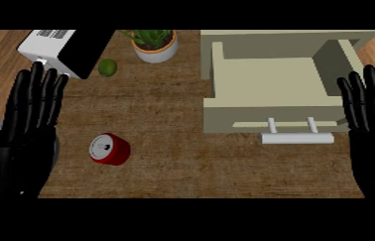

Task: Pick up the can, place it into the drawer and close the drawer

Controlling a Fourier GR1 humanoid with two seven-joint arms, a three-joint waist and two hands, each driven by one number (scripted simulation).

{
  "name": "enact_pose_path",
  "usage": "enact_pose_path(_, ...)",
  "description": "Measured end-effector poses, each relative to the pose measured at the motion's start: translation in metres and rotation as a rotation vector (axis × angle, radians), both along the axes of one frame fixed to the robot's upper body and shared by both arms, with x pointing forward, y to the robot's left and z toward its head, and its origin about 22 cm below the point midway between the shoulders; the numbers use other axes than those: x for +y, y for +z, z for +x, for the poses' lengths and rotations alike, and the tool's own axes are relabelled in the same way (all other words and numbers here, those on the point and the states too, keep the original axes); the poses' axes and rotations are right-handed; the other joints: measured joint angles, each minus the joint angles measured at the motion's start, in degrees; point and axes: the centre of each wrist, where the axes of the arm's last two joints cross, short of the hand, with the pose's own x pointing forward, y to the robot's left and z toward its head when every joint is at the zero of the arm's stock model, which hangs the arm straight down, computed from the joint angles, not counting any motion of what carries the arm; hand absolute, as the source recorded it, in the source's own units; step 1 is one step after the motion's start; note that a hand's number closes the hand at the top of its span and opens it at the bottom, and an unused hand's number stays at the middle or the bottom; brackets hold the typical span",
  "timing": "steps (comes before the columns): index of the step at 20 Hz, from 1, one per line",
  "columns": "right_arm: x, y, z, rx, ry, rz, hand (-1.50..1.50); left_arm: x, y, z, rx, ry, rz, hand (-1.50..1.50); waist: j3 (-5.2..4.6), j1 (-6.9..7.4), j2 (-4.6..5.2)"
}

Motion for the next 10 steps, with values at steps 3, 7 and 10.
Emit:
enact_pose_path(3,-0.003,0.000,0.005,0.010,-0.002,0.028,-1.50,0.004,0.000,-0.011,0.018,-0.007,-0.006,-1.50,-0.90,0.23,-0.80)
enact_pose_path(7,-0.006,-0.003,0.004,0.060,-0.033,0.052,-1.50,0.025,-0.011,-0.038,0.100,0.031,-0.021,-1.50,-1.45,0.59,-1.25)
enact_pose_path(10,-0.011,-0.013,0.000,0.180,-0.101,0.073,-1.50,0.040,-0.026,-0.050,0.265,0.118,-0.057,-1.50,-1.61,0.85,-1.36)
